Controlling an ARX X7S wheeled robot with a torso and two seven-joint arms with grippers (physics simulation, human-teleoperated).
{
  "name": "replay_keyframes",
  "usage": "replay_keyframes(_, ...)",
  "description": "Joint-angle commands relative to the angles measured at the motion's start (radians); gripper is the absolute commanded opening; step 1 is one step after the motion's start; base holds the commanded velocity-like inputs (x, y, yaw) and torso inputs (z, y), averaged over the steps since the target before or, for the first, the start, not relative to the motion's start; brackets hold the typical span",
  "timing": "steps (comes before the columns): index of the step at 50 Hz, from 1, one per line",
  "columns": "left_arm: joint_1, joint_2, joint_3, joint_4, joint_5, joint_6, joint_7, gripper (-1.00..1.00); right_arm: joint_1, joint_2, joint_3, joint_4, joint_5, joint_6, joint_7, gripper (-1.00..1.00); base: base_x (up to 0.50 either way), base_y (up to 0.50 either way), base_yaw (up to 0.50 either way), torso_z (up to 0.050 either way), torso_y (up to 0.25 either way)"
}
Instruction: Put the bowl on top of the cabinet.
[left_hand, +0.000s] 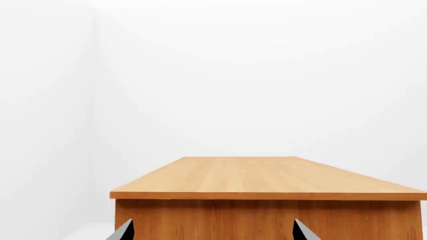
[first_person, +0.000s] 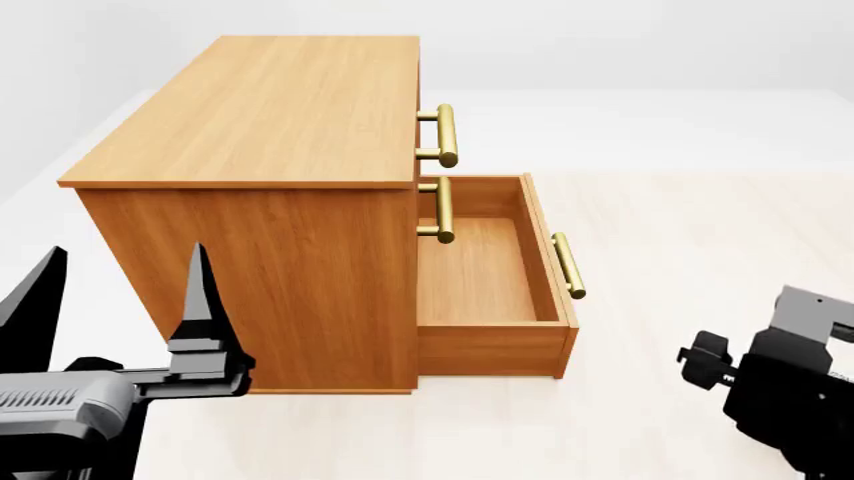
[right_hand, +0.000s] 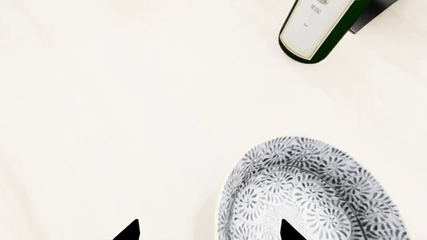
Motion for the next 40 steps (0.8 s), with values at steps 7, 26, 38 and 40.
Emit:
replay_keyframes(7,0.003,-0.004,0.007,-0.003,0.002,0.008,-0.005,1.00,0.006,-0.004,0.016,0.020,0.007,0.023,0.018,1.00,0.00,0.00,0.00,0.000,0.000)
replay_keyframes(26,0.002,-0.011,0.010,-0.003,-0.002,0.010,-0.012,1.00,0.001,-0.010,0.004,0.063,-0.005,-0.015,0.005,1.00,0.00,0.00,0.00,0.000,0.000)
replay_keyframes(38,0.004,-0.013,0.014,-0.007,0.000,0.017,-0.014,1.00,0.000,-0.011,-0.006,0.080,-0.013,-0.030,0.004,1.00,0.00,0.00,0.00,0.000,0.000)
replay_keyframes(40,0.005,-0.013,0.015,-0.009,0.002,0.020,-0.013,1.00,-0.001,-0.011,-0.004,0.077,-0.012,-0.027,0.006,1.00,0.00,0.00,0.00,0.000,0.000)
